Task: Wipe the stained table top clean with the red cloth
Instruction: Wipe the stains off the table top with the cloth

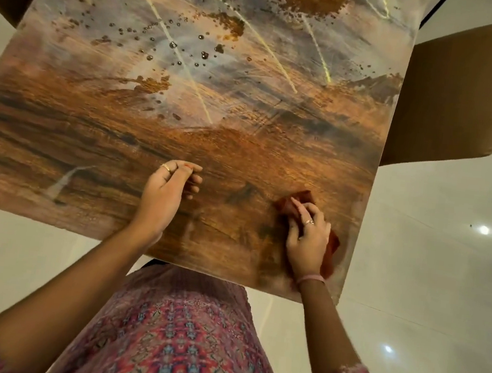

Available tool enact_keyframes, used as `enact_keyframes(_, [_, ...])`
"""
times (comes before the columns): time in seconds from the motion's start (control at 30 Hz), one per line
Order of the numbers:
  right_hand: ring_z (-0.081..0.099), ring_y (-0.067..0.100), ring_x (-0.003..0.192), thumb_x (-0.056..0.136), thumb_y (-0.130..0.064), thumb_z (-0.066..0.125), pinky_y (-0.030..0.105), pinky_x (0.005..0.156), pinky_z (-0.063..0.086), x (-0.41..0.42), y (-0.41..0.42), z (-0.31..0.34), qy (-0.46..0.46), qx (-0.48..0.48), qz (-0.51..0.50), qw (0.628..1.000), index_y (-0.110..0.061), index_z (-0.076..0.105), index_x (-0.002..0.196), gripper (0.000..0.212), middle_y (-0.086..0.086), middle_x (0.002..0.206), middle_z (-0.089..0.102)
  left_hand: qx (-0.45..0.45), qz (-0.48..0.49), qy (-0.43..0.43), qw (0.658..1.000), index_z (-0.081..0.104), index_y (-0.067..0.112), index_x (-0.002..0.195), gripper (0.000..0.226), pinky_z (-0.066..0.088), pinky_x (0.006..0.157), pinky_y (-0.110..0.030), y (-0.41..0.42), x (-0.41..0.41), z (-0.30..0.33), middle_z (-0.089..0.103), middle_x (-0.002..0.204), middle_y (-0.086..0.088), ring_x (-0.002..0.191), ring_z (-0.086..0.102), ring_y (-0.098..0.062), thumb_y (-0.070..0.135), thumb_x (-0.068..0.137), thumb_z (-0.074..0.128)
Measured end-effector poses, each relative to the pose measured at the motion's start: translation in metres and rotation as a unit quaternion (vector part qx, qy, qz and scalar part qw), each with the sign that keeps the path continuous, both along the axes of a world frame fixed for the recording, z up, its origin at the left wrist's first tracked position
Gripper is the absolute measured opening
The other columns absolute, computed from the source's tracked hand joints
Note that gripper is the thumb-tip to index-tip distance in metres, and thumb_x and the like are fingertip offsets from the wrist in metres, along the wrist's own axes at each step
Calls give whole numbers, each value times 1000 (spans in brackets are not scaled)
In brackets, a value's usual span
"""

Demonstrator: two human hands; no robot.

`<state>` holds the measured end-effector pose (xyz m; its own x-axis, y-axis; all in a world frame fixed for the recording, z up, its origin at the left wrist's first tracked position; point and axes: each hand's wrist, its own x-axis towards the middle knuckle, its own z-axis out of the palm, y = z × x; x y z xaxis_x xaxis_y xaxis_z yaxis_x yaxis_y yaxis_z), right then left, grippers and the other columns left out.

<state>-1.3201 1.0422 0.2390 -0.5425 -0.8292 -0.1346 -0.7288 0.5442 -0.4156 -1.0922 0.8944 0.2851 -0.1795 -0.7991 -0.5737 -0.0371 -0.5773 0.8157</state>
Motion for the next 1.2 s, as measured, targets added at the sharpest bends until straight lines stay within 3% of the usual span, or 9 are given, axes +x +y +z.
enact_keyframes(0.2, [51, 22, 91, 90, -18, 46, 34, 85, 45, -5, 83, 12, 15, 26, 239, 971, -34, 53, 129, 43, -4, 124, 54, 4, 5, -6, 1000, 65, 18, 88, 24, 48, 56, -15, 5, 5, 2, 65, 76, 4, 64, 59, -4, 15, 99, 44])
enact_keyframes(0.43, [48, 38, 116, 93, -9, 55, 46, 102, 38, -58, 1, 4, 30, -9, -73, 997, -13, 58, 128, 36, 16, 129, 52, -14, 30, -16, 999, 65, 17, 87, 25, 48, 56, -15, 6, 7, 6, 64, 76, 3, 66, 59, -6, 15, 99, 43])
enact_keyframes(0.57, [44, 35, 119, 95, -26, 47, 40, 98, 39, -44, -105, 5, 13, -13, -206, 978, -23, 55, 131, 38, 9, 136, 46, -16, 38, -10, 999, 66, 18, 85, 26, 47, 55, -16, 12, -1, 3, 65, 72, 6, 65, 58, -7, 15, 99, 44])
enact_keyframes(0.7, [42, 30, 121, 84, -13, 53, 45, 96, 40, 56, -176, 6, -33, 0, 64, 997, -26, 55, 129, 48, 3, 136, 44, -34, 80, -9, 996, 67, 21, 86, 25, 49, 59, -19, 7, -1, -1, 66, 74, 5, 68, 60, -8, 17, 98, 46])
enact_keyframes(0.8, [50, 34, 99, 84, -11, 60, 45, 75, 45, 146, -157, 14, -6, -32, 275, 961, -20, 63, 117, 35, 6, 126, 56, -67, 122, -20, 990, 67, 25, 85, 25, 50, 59, -19, -10, 10, 2, 68, 75, 7, 69, 62, -6, 18, 98, 47])
enact_keyframes(0.9, [54, 29, 84, 81, -19, 63, 35, 61, 43, 124, -134, 12, 24, -46, 354, 934, -26, 63, 120, 40, 0, 122, 60, -91, 111, -13, 990, 67, 28, 83, 27, 50, 58, -18, -36, 29, 6, 68, 72, 9, 69, 62, -6, 19, 97, 46])
enact_keyframes(1.03, [50, 34, 104, 89, -19, 52, 41, 84, 45, 30, -187, 7, 93, -2, 70, 993, -26, 55, 132, 44, 5, 131, 51, -79, 82, 3, 994, 66, 26, 83, 27, 49, 55, -18, -79, 53, 5, 66, 71, 9, 66, 60, -8, 17, 98, 45])
enact_keyframes(1.13, [45, 35, 114, 95, -24, 47, 39, 91, 39, 13, -220, 10, 90, -7, -194, 977, -22, 53, 134, 39, 8, 135, 46, -67, 34, -4, 997, 66, 24, 85, 26, 52, 55, -19, -103, 69, 5, 66, 70, 11, 65, 60, -7, 18, 99, 45])
enact_keyframes(1.2, [47, 35, 109, 94, -22, 48, 40, 86, 40, 62, -230, 10, 97, -10, -211, 973, -21, 55, 131, 38, 9, 132, 49, -76, -11, -22, 997, 66, 25, 86, 25, 51, 59, -17, -117, 84, 3, 67, 71, 13, 67, 61, -5, 19, 99, 45])
